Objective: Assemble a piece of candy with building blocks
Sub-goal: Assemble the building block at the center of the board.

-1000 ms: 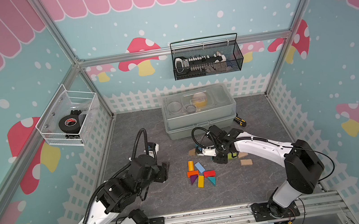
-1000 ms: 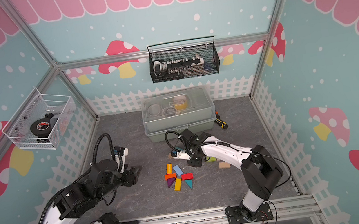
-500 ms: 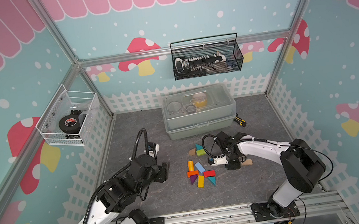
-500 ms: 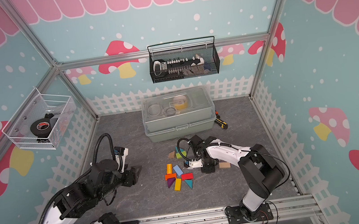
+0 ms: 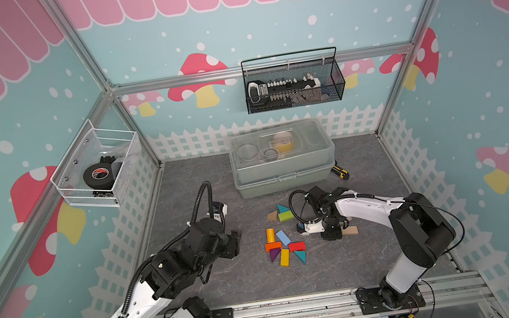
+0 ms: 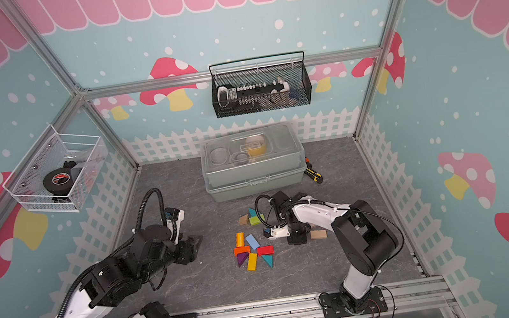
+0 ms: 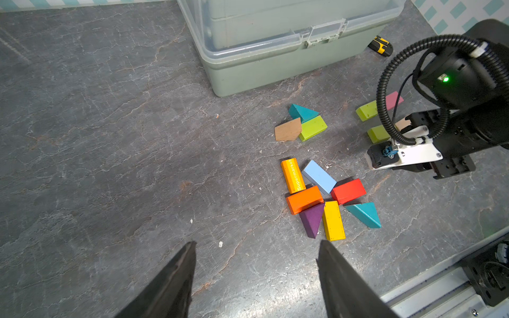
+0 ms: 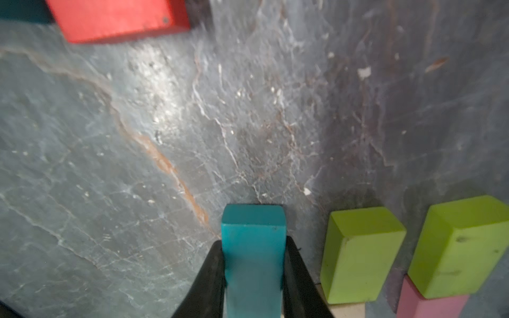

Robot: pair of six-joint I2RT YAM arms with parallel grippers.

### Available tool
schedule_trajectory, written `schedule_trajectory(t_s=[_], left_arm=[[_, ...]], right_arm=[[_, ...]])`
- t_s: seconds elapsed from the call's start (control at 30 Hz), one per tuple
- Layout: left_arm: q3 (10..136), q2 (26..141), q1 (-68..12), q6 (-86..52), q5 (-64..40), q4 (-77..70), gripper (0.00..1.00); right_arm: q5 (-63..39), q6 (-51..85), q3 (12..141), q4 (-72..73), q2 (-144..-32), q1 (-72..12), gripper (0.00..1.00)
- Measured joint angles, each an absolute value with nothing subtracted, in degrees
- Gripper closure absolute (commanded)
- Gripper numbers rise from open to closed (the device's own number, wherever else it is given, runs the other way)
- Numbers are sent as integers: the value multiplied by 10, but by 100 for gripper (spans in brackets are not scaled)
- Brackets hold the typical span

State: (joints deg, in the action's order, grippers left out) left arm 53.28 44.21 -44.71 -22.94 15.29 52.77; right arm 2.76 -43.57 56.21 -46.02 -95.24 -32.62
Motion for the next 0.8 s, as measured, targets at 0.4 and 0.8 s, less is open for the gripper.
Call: schedule_trajectory(t_s=[0.4,0.8], left_arm=[[533,451,-448,-230,154,528,31],[533,456,-452,-230,157,529,31]], right_arm=[[28,-442,562,-458,-956,-318,75],[55,-443,560,-453,-963,-314,60]])
